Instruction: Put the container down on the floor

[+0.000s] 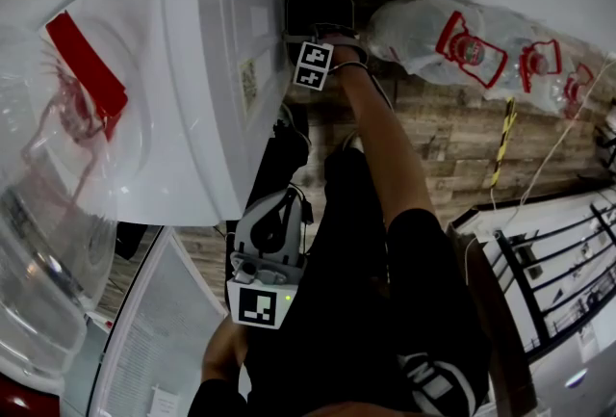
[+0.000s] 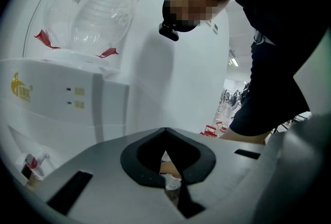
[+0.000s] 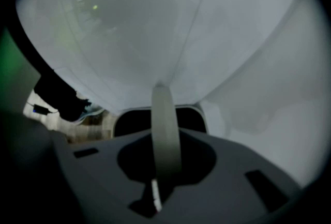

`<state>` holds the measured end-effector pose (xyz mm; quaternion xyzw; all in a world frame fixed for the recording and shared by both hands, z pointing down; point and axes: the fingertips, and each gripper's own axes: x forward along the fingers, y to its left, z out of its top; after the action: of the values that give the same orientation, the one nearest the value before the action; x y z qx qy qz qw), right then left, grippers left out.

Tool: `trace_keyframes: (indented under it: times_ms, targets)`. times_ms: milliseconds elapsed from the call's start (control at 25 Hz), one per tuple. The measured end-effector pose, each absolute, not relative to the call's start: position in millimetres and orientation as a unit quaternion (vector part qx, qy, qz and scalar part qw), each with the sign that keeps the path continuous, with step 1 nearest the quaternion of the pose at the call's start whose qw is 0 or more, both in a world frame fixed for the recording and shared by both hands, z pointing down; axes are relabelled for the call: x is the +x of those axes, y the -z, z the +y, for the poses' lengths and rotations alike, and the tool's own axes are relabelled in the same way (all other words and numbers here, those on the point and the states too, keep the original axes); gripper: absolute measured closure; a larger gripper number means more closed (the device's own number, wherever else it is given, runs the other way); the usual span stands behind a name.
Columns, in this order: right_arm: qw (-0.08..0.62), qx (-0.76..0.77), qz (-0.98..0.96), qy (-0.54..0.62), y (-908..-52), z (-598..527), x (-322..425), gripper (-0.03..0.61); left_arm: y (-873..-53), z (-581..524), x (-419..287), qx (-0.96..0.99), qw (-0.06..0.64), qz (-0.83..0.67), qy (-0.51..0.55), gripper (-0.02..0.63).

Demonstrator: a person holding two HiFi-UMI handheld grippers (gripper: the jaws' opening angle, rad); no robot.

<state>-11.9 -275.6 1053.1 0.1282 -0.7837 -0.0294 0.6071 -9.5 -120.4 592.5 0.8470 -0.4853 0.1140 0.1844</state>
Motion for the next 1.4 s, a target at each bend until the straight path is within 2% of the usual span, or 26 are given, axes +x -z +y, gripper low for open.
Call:
trace_keyframes:
  times_ms: [120, 200, 240, 640, 1080, 1240, 1400]
  targets:
    - [0.609, 0.129, -0.782, 0.011, -1053.7, -276.8, -11.6, 0.522, -593.7, -118.6, -9.1, 0.846, 0.188, -0.486, -0.116, 0.588]
    - [0.610, 0.134, -0.781, -0.012, -1054.4, -277.0, -7.7, 0.446, -593.4, -117.7, -7.9, 0.846, 0.191, -0.484, -0.117, 0.588]
    - [0.611, 0.135, -0.780, -0.018, -1054.0, -277.4, -5.5, 0.433, -593.2, -117.2, -7.4, 0.846, 0.192, -0.483, -0.117, 0.588]
    - [0.604, 0.149, -0.783, -0.003, -1024.7, -273.0, 14.6, 0.391, -576.4, -112.7, -0.4, 0.841, 0.204, -0.487, -0.116, 0.588]
    - [0.582, 0.202, -0.787, -0.006, -937.0, -265.3, 48.3, 0.387, -548.5, -96.7, -11.6, 0.824, 0.201, -0.512, -0.135, 0.588]
    - [0.545, 0.249, -0.799, -0.057, -882.6, -252.4, 64.1, 0.388, -525.6, -92.8, -19.0, 0.817, 0.186, -0.529, -0.132, 0.588]
    - [0.502, 0.284, -0.810, -0.106, -818.3, -236.8, 80.0, 0.423, -502.0, -92.8, -27.7, 0.812, 0.147, -0.551, -0.121, 0.588]
